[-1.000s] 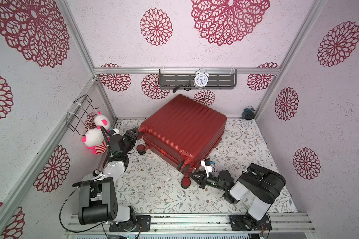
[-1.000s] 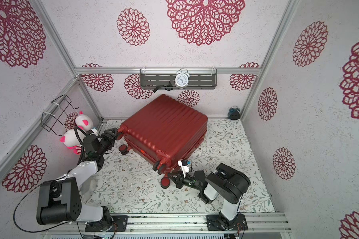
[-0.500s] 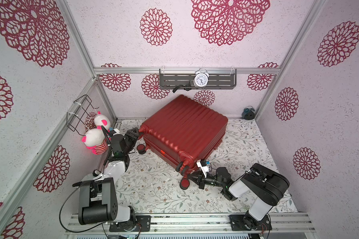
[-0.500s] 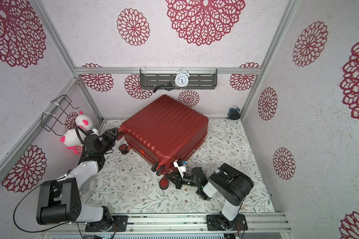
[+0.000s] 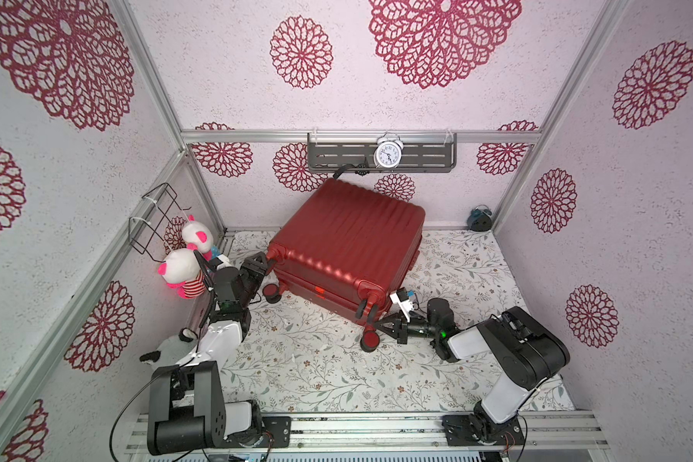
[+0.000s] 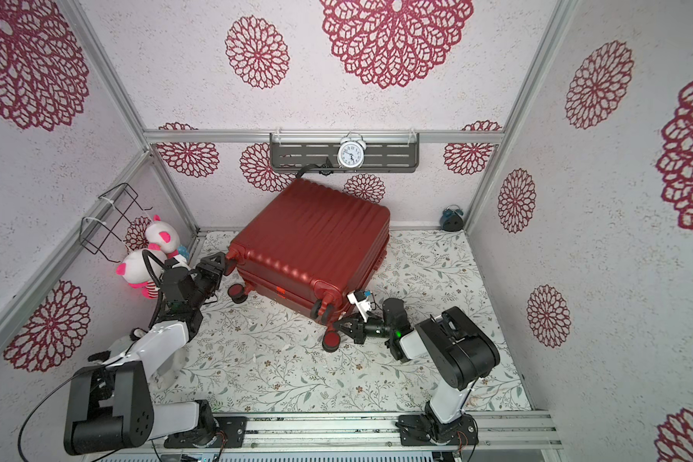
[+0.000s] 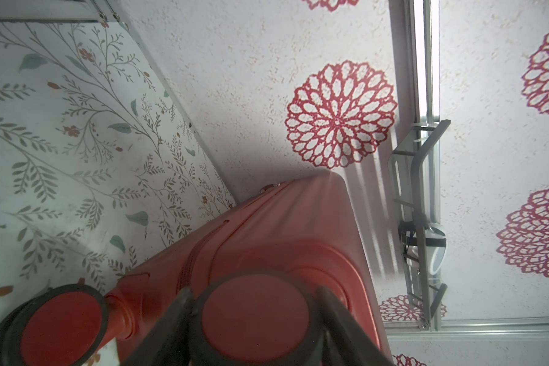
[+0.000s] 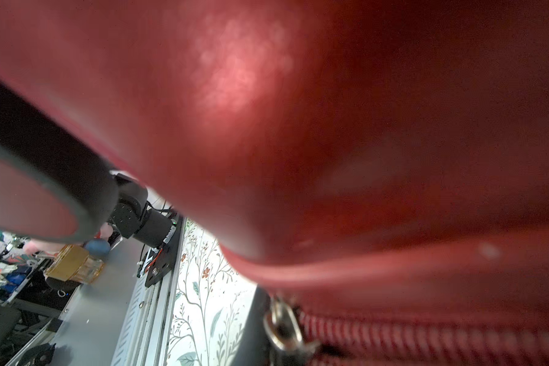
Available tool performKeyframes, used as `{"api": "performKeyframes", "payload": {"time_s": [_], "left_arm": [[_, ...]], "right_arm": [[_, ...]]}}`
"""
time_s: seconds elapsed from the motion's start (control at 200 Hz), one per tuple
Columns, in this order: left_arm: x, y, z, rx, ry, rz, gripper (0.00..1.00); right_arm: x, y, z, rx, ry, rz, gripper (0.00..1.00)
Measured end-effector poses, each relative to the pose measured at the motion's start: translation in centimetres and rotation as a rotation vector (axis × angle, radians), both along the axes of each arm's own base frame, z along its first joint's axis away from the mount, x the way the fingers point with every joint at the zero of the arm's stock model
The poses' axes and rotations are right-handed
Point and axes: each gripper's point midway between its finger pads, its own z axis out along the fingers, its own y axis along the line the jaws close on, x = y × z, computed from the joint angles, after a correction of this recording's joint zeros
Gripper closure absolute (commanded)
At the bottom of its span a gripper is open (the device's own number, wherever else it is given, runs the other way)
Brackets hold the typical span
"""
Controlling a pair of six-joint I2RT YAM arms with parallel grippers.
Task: Open the suitcase zippers
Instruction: Adjust the suitcase at the center of the board, then unzip the zipper on the suitcase.
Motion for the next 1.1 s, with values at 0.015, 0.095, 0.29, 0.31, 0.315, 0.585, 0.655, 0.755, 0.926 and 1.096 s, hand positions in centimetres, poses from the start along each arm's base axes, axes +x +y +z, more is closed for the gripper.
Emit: {"api": "performKeyframes", "payload": {"time_s": [0.015, 0.095, 0.29, 0.31, 0.315, 0.585, 0.655, 0.755, 0.926, 1.096], "left_arm": [[-0.2, -0.1, 0.0, 0.001, 0.0, 0.001, 0.67], [-1.3, -1.1, 0.1, 0.008, -0.002, -0.008, 0.67], [-3.8, -2.9, 0.1, 0.032, -0.015, 0.0, 0.67], [-3.9, -3.0, 0.1, 0.035, -0.015, 0.006, 0.67], [-4.0, -3.0, 0.1, 0.036, -0.015, 0.007, 0.67], [-4.4, -3.3, 0.1, 0.074, -0.01, 0.09, 0.68], [-4.5, -3.3, 0.1, 0.081, -0.008, 0.106, 0.68], [-4.5, -3.3, 0.2, 0.09, -0.008, 0.126, 0.68], [-4.9, -3.4, 0.2, 0.104, -0.001, 0.149, 0.68], [-5.0, -3.6, 0.2, 0.113, 0.003, 0.16, 0.69]], "right_arm": [[0.3, -0.3, 0.0, 0.003, 0.007, -0.009, 1.0], [1.7, -1.8, 0.1, 0.019, 0.036, -0.056, 1.0], [3.6, -4.0, 0.2, 0.077, 0.099, -0.126, 1.0], [3.6, -4.0, 0.2, 0.081, 0.099, -0.129, 1.0], [3.6, -4.0, 0.2, 0.083, 0.101, -0.13, 1.0], [3.4, -3.5, 0.3, 0.105, 0.07, -0.228, 1.0], [3.3, -3.3, 0.4, 0.107, 0.052, -0.26, 1.0], [3.3, -3.2, 0.3, 0.112, 0.032, -0.291, 1.0], [3.2, -2.6, 0.3, 0.123, 0.004, -0.305, 1.0], [2.2, -1.2, 0.3, 0.123, 0.0, -0.273, 1.0]]}}
